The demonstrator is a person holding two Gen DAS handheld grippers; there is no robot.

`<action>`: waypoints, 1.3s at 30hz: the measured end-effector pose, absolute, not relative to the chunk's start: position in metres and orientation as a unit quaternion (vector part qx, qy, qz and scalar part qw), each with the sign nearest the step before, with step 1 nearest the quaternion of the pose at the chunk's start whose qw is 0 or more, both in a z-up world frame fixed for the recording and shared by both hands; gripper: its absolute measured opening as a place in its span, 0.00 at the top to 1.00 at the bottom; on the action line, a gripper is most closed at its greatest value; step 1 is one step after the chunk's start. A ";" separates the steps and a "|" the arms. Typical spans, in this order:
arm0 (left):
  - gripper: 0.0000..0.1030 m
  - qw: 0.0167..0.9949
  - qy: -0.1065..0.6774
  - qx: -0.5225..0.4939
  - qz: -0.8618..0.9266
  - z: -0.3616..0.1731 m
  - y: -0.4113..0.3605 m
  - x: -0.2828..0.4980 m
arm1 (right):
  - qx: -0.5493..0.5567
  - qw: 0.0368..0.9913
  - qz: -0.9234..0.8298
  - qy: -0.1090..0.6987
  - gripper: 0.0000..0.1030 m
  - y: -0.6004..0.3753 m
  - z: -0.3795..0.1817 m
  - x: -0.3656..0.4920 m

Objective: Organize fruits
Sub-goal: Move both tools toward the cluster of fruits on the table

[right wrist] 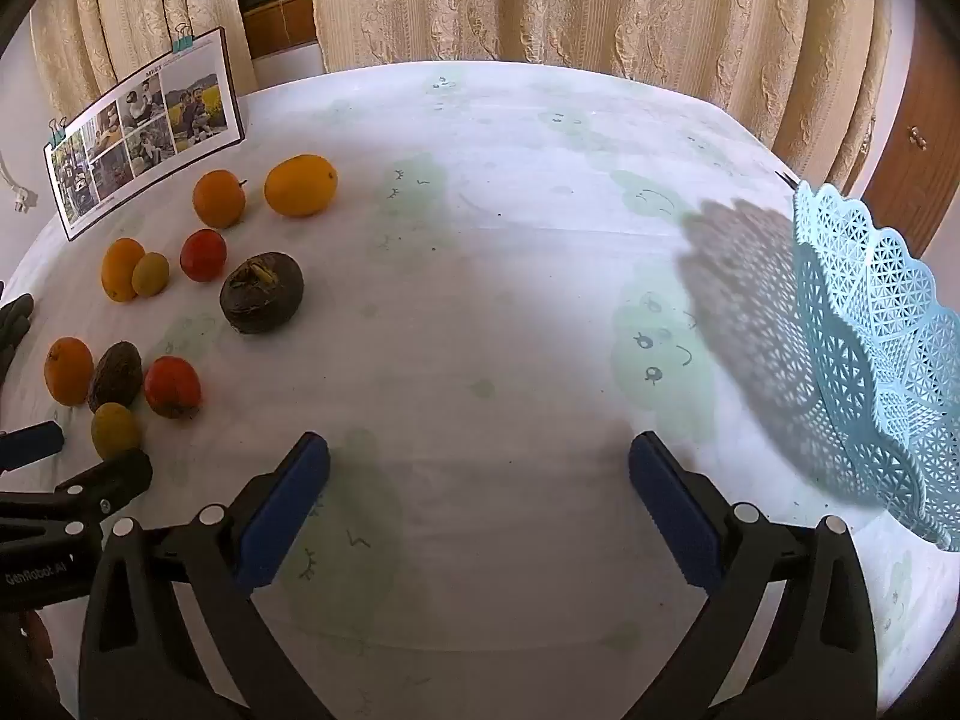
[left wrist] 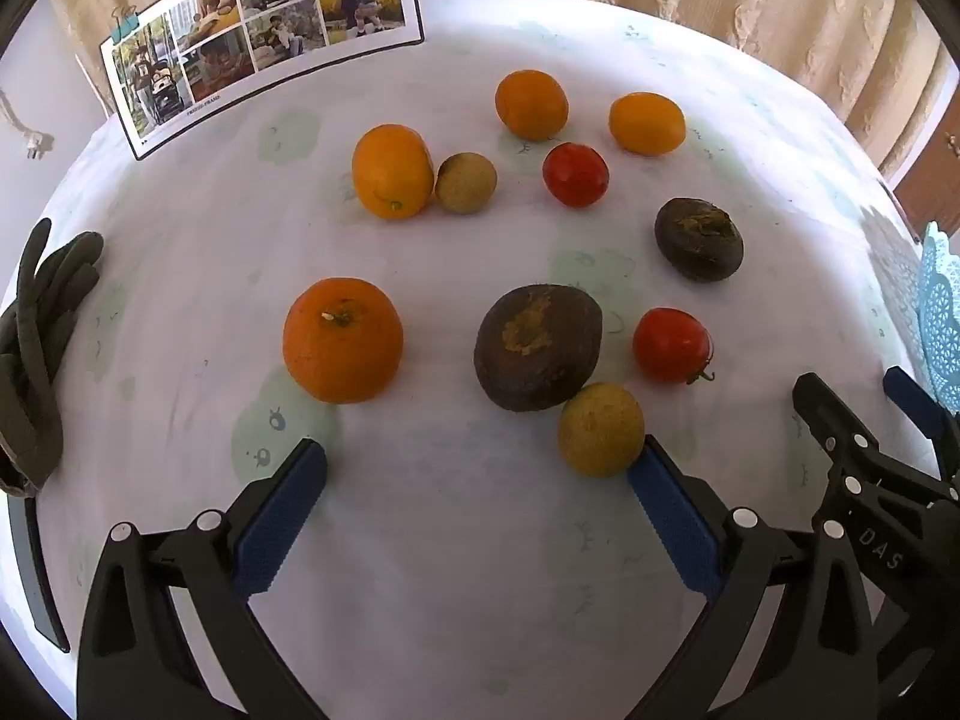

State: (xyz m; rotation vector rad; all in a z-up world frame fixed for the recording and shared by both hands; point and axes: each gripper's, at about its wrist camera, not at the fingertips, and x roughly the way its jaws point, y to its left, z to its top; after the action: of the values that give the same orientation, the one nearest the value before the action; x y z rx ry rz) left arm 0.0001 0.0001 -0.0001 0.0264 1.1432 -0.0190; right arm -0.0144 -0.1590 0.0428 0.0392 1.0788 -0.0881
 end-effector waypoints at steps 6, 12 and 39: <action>0.05 0.841 0.541 0.012 -0.008 0.000 0.000 0.000 | 0.017 0.858 -0.043 0.511 0.02 -0.159 0.043 -0.015; 0.05 0.843 0.537 0.011 -0.005 -0.001 -0.005 -0.006 | 0.018 0.858 -0.043 0.511 0.02 -0.159 0.043 -0.017; 0.05 0.823 0.568 0.019 -0.019 -0.002 0.004 0.003 | 0.001 0.803 -0.003 0.596 0.02 -0.154 0.043 -0.002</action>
State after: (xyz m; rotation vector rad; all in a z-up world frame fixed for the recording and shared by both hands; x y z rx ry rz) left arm 0.0031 0.0037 -0.0019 0.0401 1.2079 -0.0397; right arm -0.0021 -0.1535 0.0425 0.0025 1.2763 -0.0055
